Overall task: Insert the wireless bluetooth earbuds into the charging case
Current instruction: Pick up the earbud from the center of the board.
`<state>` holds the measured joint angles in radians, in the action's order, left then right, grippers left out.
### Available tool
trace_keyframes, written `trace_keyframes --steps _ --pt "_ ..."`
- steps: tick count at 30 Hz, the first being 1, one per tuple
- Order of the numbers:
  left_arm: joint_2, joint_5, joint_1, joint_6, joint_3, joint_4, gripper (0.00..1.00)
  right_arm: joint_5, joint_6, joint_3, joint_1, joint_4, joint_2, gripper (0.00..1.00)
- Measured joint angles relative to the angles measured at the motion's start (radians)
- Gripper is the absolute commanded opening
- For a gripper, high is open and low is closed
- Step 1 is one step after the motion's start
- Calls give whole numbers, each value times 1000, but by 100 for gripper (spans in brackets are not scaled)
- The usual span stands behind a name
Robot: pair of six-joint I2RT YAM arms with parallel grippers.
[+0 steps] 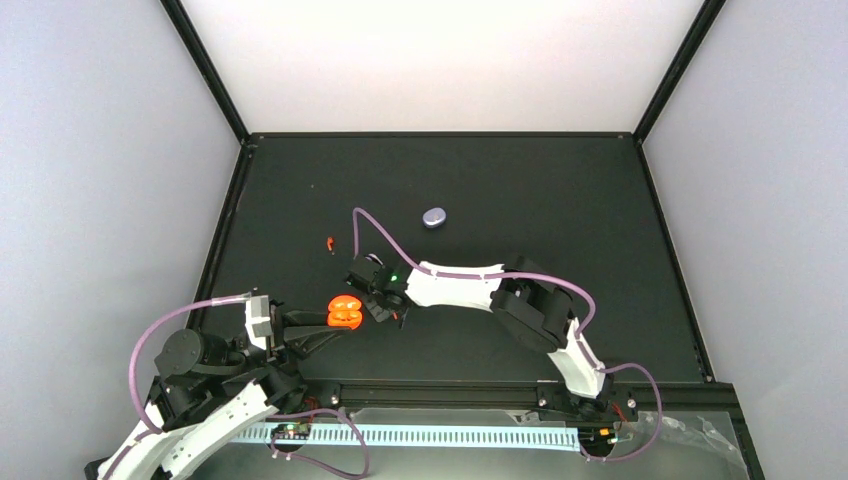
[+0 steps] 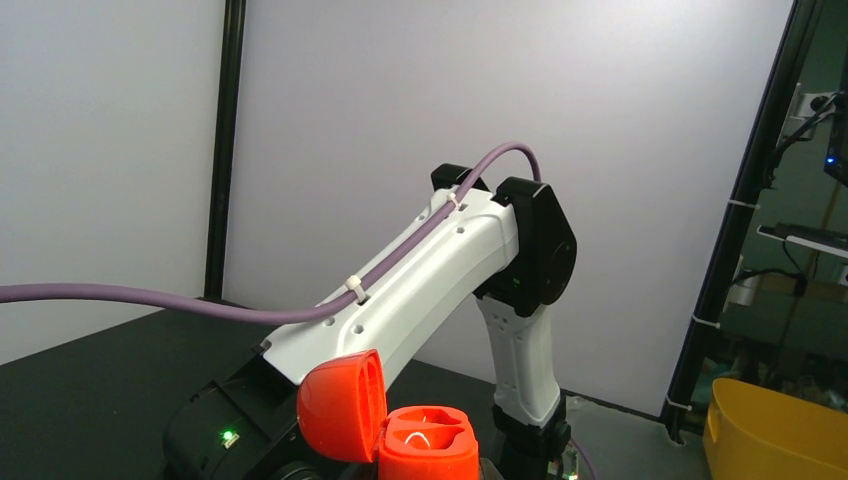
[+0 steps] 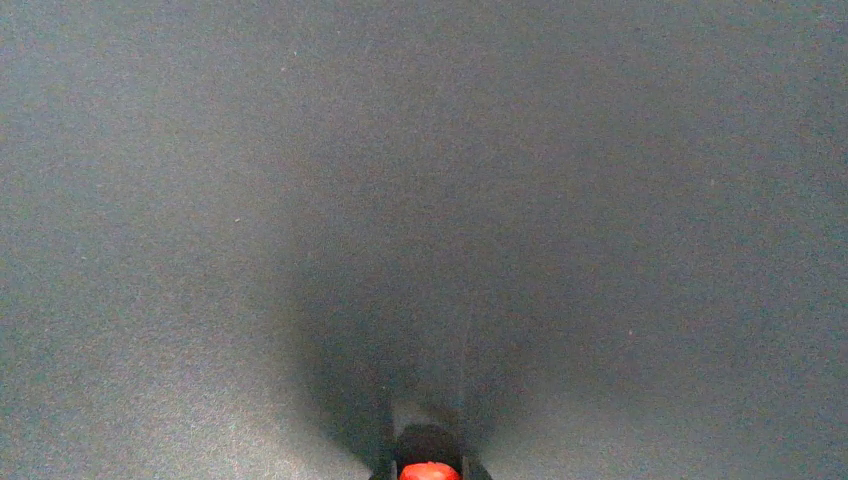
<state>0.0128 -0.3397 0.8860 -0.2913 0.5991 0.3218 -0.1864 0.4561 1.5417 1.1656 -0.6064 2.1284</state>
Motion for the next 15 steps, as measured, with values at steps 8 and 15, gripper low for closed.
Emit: trace_keyframes --steps 8,15 --pt "0 0 0 0 -5 0 2 -7 16 -38 0 34 -23 5" --pt "0 5 0 0 -13 -1 2 -26 25 -77 0 27 -67 2"
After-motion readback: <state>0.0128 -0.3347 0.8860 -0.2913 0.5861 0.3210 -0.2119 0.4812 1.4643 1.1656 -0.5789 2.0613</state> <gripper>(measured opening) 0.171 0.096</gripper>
